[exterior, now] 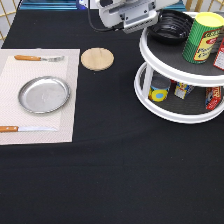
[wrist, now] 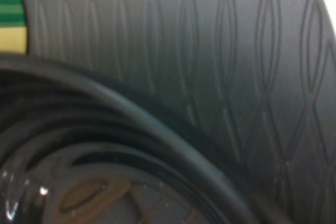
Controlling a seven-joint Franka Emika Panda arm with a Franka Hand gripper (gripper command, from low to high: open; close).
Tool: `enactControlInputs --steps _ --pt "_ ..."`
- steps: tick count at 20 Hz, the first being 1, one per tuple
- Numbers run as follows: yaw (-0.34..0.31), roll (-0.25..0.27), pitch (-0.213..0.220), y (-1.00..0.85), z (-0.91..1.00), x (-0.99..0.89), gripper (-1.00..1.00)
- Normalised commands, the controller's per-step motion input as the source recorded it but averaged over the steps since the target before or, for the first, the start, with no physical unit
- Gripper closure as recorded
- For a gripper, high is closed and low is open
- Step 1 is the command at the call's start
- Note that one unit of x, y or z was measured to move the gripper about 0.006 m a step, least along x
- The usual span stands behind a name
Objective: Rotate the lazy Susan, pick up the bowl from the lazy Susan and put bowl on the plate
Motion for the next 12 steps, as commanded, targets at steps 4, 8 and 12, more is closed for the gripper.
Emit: enactControlInputs --steps 4,8,12 --pt "-0.029 -0.085 -0.129 0.00 0.00 -0.18 1.00" --pt "-0.028 -0.027 -0.143 -0.18 0.36 -0.15 1.00" --pt "0.000 0.008 -0.100 -0.34 0.87 0.00 1.00"
